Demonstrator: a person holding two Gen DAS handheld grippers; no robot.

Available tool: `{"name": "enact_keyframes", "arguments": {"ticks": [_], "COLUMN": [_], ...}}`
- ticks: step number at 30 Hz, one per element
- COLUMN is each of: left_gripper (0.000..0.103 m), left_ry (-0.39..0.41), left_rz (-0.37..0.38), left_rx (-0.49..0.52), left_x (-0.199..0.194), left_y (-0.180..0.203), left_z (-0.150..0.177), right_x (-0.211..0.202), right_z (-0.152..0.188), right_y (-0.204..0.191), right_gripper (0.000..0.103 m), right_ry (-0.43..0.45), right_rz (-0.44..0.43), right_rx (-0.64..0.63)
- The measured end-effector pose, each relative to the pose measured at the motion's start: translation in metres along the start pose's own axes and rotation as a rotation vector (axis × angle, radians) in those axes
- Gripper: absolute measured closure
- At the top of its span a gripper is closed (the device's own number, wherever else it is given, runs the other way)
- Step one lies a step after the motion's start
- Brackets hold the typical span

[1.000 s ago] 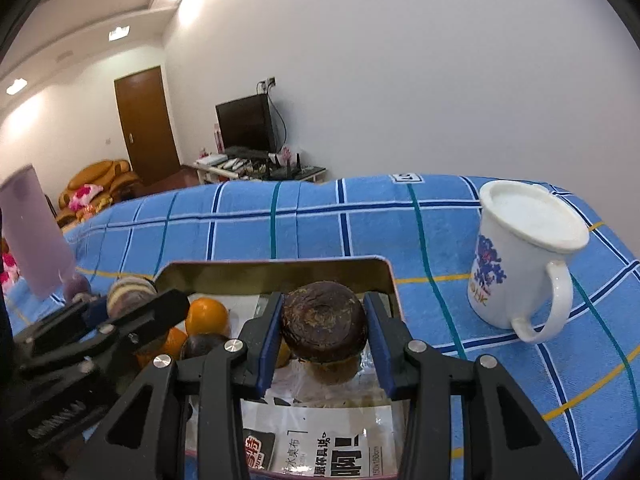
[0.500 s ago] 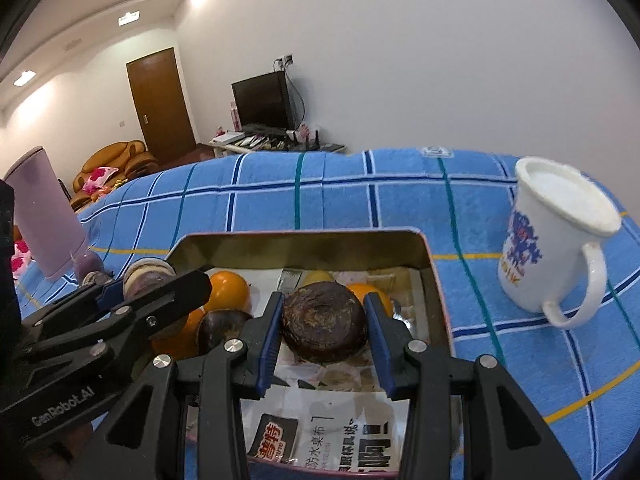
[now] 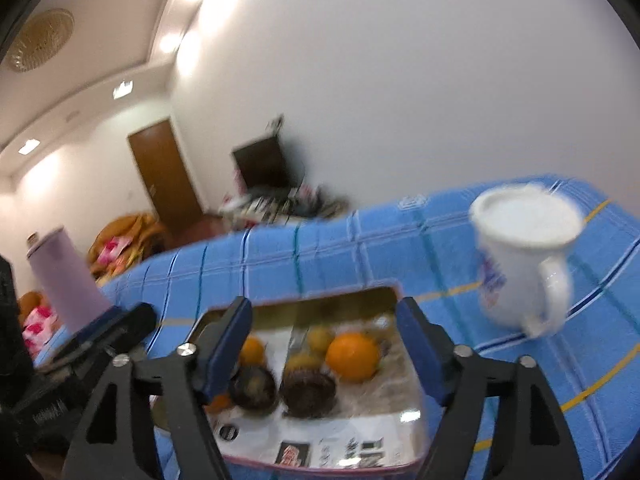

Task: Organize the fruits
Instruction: 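Withdraw both open tools from the tin box toward the remaining fruits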

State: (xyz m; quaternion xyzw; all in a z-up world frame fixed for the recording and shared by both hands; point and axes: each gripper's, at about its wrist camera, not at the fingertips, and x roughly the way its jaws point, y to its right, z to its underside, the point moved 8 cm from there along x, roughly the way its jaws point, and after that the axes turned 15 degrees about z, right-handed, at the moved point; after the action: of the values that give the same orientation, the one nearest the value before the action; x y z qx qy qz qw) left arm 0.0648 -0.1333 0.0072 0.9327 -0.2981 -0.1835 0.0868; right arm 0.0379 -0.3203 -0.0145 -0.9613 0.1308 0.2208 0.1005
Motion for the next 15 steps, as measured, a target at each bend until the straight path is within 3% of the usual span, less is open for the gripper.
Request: {"name": "enact_keyframes", "arguments": {"ticks": [5, 11, 15], "left_gripper": [0.000, 0.000, 0.000], "left_ry": [0.054, 0.013, -0.036], "left_rz": [-0.156, -0.300, -0.379], "left_rx": [0.022, 0.029, 0.114], "left_x": [-0.017, -0.027, -0.023], "left_y": [-0.028, -0.057, -0.059], "left_z": [-0.011, -0.003, 0.008], "right_x": [-0.013, -0.024, -0.034], "right_z": [-0.005, -0.004, -0.001], "right_y": [0.006, -0.006, -0.014], "right_gripper": [0.024, 0.024, 0.024], "right_ry": [0.104, 0.191, 0.236], "right_rz": [0.127, 0.177, 0.205], "right_rx": [-0.023, -0.099, -0.153]}}
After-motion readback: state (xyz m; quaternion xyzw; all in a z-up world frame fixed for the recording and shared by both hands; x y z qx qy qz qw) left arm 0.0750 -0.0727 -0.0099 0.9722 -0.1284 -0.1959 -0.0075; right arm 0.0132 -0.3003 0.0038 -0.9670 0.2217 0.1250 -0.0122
